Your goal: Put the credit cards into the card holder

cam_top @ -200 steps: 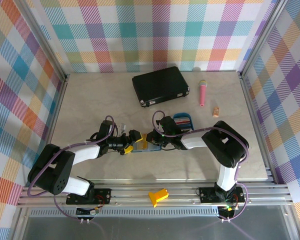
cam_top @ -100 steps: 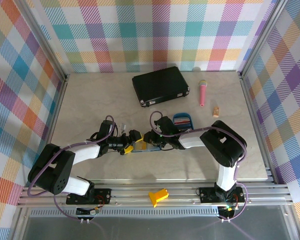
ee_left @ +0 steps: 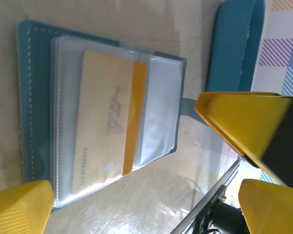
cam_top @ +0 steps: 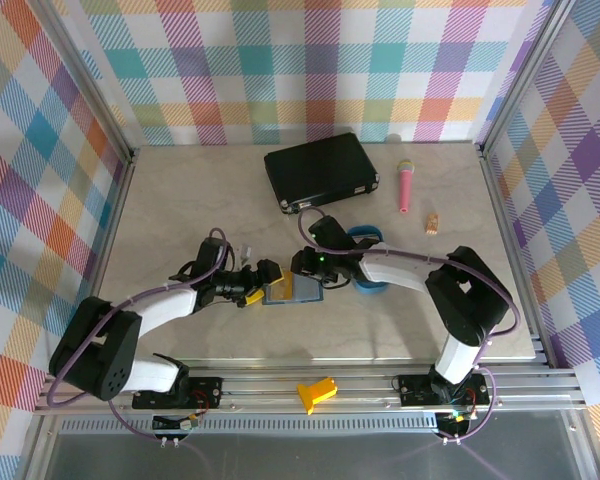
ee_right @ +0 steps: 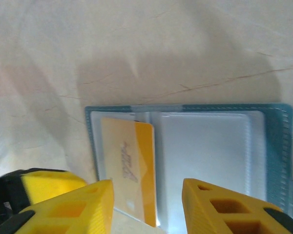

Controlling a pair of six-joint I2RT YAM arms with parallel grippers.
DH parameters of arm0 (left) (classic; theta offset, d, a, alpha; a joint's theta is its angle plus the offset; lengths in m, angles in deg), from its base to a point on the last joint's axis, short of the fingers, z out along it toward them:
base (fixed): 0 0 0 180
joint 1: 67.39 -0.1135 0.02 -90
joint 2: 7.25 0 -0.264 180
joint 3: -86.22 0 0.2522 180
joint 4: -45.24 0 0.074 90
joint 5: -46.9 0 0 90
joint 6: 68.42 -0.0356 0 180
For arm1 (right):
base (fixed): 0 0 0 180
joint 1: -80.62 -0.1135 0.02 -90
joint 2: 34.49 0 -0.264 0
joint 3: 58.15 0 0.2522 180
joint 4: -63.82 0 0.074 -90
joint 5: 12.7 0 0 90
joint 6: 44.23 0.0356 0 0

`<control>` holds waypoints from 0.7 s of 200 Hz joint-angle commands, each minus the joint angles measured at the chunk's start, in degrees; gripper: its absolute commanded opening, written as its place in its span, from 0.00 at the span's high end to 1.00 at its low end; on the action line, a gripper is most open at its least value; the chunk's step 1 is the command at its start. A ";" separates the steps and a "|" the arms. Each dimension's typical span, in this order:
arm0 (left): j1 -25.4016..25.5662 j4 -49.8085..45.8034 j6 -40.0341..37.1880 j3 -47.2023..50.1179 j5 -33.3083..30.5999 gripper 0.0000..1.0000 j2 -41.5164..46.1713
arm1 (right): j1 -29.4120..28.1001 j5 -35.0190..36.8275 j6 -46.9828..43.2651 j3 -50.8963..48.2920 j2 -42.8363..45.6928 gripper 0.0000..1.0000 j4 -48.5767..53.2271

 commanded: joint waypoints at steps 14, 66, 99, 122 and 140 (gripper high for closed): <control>0.57 -13.64 -5.54 -3.99 -5.01 0.04 6.02 | -1.74 4.48 -3.56 5.11 1.72 0.58 13.58; 0.48 -33.99 -11.12 -8.38 -16.72 0.09 10.00 | -4.64 4.83 -5.96 14.51 -3.95 0.58 20.70; 0.48 -35.18 -13.09 -8.19 -16.73 0.08 10.58 | -4.96 3.49 -5.38 17.72 -8.12 0.56 21.42; 0.22 -34.98 -14.09 -7.88 -15.60 0.08 10.80 | -5.02 2.89 -5.60 20.88 -11.12 0.55 23.78; 0.06 -34.52 -14.51 -7.52 -14.52 0.08 11.02 | -5.09 1.94 -6.11 21.91 -12.66 0.55 23.43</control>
